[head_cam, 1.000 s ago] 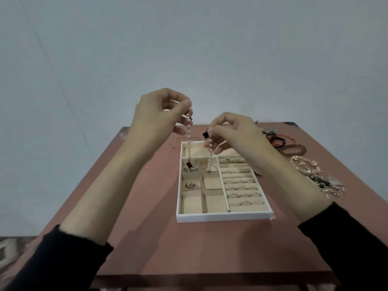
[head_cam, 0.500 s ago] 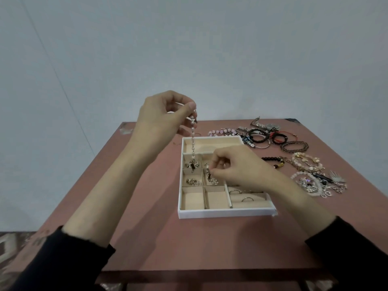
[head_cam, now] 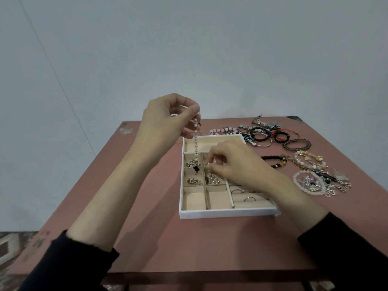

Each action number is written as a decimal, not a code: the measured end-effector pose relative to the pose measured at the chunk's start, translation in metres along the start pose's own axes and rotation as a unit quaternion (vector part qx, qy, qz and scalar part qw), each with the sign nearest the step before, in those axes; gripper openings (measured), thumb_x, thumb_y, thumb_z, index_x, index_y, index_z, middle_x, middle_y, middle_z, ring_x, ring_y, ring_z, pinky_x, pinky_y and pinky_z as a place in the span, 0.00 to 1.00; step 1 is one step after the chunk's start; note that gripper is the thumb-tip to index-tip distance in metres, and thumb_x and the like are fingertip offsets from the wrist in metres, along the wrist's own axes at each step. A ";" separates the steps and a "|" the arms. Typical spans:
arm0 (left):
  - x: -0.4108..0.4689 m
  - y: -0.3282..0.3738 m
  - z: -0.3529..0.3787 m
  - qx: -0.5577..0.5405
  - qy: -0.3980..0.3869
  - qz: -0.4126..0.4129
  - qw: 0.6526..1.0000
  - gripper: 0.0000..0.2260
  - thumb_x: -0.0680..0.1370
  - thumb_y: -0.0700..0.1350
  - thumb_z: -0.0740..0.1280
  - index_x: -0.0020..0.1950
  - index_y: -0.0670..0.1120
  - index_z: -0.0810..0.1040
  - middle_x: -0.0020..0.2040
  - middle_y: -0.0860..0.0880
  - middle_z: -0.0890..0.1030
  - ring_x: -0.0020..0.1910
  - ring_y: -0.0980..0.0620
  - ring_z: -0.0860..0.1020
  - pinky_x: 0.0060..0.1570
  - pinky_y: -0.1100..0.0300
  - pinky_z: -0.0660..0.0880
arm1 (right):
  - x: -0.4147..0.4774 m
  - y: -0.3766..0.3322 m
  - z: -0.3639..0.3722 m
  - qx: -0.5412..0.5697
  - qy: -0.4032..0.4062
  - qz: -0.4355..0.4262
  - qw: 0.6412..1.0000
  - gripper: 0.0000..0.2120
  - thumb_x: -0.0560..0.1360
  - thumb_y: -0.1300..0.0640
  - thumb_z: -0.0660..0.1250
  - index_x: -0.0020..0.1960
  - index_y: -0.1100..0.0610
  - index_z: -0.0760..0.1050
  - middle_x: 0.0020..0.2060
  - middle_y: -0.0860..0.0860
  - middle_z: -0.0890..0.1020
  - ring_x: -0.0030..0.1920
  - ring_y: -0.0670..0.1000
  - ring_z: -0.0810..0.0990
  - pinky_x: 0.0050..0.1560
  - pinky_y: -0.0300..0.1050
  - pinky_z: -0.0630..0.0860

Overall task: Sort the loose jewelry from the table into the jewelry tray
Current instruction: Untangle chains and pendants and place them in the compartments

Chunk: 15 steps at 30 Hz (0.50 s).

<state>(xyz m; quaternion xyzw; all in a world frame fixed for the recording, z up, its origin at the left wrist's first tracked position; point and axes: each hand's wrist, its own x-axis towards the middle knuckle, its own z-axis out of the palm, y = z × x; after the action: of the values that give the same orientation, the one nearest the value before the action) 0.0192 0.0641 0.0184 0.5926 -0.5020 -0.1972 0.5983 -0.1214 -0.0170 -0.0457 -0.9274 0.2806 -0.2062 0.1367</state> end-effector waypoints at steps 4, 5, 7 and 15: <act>0.000 -0.001 0.000 0.000 -0.002 0.000 1.000 0.02 0.76 0.39 0.66 0.44 0.42 0.78 0.36 0.45 0.81 0.30 0.53 0.79 0.30 0.62 0.76 | -0.006 -0.001 -0.007 0.032 -0.053 0.000 0.998 0.04 0.70 0.54 0.69 0.37 0.52 0.79 0.33 0.46 0.76 0.39 0.45 0.74 0.41 0.42 0.72; 0.001 -0.001 0.000 -0.001 -0.003 0.001 1.000 0.02 0.76 0.39 0.66 0.44 0.42 0.78 0.36 0.45 0.81 0.30 0.52 0.79 0.30 0.62 0.76 | -0.007 0.000 -0.009 0.032 -0.077 0.001 0.997 0.04 0.70 0.54 0.70 0.38 0.52 0.81 0.33 0.45 0.76 0.39 0.45 0.75 0.41 0.40 0.72; 0.002 0.001 0.001 -0.005 -0.002 0.003 1.000 0.02 0.76 0.39 0.66 0.44 0.41 0.78 0.36 0.45 0.81 0.31 0.52 0.80 0.31 0.63 0.76 | -0.009 0.003 -0.012 0.051 -0.074 0.004 0.996 0.03 0.71 0.54 0.70 0.41 0.52 0.82 0.35 0.46 0.77 0.40 0.45 0.75 0.41 0.37 0.71; 0.003 0.009 0.009 -0.029 -0.010 0.015 0.999 0.02 0.76 0.38 0.66 0.45 0.40 0.78 0.36 0.43 0.81 0.33 0.50 0.82 0.36 0.61 0.79 | -0.021 0.030 -0.021 0.240 0.182 0.108 0.947 0.05 0.74 0.61 0.68 0.45 0.53 0.81 0.34 0.49 0.77 0.33 0.41 0.71 0.37 0.35 0.71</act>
<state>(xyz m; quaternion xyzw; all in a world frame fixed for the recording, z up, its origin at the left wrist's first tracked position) 0.0096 0.0591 0.0263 0.5658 -0.5106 -0.2085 0.6129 -0.1607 -0.0317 -0.0444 -0.7780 0.3415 -0.4165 0.3235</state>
